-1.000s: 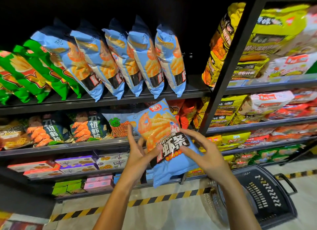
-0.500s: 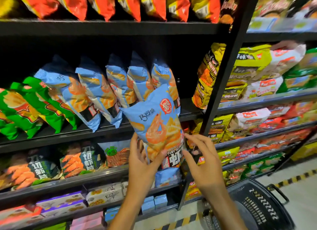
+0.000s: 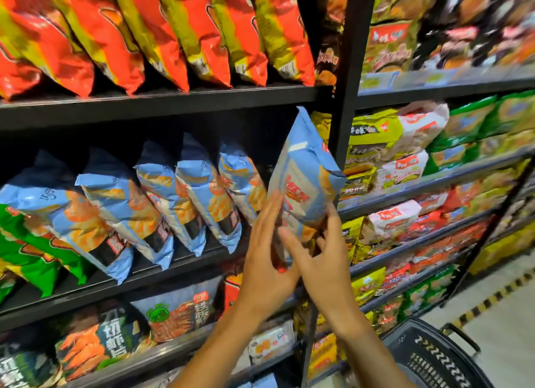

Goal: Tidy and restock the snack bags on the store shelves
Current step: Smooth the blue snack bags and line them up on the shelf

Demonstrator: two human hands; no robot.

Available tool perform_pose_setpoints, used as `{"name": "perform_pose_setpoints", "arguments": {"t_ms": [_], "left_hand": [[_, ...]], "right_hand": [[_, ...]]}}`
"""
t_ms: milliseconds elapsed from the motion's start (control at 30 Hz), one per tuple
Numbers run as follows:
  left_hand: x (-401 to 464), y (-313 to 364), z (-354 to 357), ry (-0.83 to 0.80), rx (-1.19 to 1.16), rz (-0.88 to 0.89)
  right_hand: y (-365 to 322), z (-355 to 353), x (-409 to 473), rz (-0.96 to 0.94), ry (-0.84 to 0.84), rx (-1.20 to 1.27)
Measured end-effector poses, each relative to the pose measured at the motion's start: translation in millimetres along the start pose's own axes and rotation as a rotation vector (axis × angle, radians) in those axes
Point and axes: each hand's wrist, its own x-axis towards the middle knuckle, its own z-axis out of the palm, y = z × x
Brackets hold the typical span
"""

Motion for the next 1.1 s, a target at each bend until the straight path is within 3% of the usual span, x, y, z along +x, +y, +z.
{"name": "perform_pose_setpoints", "arguments": {"t_ms": [200, 367, 567, 833, 1100], "left_hand": [[37.2, -16.9, -10.8, -0.302, 0.224, 0.166], [83.3, -50.1, -47.6, -0.161, 0.829, 0.503], [96.7, -65.0, -67.6, -0.261, 1.293, 0.501], [99.8, -68.8, -79.1, -0.296, 1.423, 0.52], [108.2, -68.7, -85.7, -0.344, 1.41, 0.552]], "right_hand": [[22.7, -17.5, 52.0, -0.012, 0.176, 0.015], [56.9, -4.4, 76.3, 0.037, 0.184, 0.033], [80.7, 24.2, 104.7, 0.045, 0.228, -0.015], [99.8, 50.1, 129.9, 0.185, 0.275, -0.064], [108.3, 52.1, 129.1, 0.317, 0.173, -0.144]]}}
